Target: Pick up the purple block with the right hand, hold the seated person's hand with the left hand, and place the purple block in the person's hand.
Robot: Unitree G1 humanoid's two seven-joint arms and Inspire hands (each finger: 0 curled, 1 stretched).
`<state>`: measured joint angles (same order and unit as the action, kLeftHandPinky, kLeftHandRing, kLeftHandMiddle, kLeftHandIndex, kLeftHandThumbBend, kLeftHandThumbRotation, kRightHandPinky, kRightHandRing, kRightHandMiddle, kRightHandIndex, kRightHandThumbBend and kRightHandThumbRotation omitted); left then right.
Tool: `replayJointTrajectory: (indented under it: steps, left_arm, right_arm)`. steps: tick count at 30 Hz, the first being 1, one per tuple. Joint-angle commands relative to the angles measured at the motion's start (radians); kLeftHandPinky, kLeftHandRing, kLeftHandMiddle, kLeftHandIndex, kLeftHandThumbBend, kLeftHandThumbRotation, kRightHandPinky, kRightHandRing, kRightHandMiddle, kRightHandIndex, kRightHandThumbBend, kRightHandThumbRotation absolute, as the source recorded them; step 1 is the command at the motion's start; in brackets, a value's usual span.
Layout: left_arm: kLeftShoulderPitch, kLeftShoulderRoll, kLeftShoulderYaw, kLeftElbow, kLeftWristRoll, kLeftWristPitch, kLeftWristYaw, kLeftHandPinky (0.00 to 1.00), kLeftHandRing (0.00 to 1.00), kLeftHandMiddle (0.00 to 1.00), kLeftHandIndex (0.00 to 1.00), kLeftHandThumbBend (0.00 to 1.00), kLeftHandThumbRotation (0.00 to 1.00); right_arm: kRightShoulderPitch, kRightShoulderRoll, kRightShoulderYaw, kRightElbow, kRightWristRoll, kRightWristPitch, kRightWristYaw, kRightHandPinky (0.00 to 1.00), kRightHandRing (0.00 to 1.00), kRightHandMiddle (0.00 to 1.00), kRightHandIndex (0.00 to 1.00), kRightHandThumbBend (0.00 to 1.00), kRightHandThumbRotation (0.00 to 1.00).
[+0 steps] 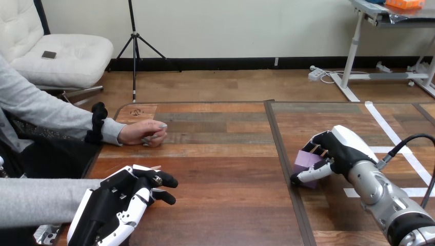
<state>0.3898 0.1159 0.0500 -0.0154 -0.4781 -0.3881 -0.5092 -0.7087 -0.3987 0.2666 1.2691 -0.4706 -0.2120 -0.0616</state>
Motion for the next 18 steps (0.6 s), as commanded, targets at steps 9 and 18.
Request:
replayJointTrajectory:
  steps: [9,18]
  left_arm:
    - [-0.041,-0.017,0.010,-0.054,0.100,-0.042,0.062,0.61,0.68,0.61,0.53,0.00,0.00]
    - [-0.066,-0.002,0.017,0.021,0.162,-0.118,0.066,0.81,0.74,0.69,0.65,0.06,0.07]
  right_arm:
    - [-0.035,0.026,-0.002,0.005,0.005,-0.059,-0.073,0.41,0.45,0.49,0.49,0.69,0.00]
    - [-0.037,0.023,-0.004,-0.001,0.008,-0.068,-0.078,0.41,0.45,0.49,0.49,0.69,0.00]
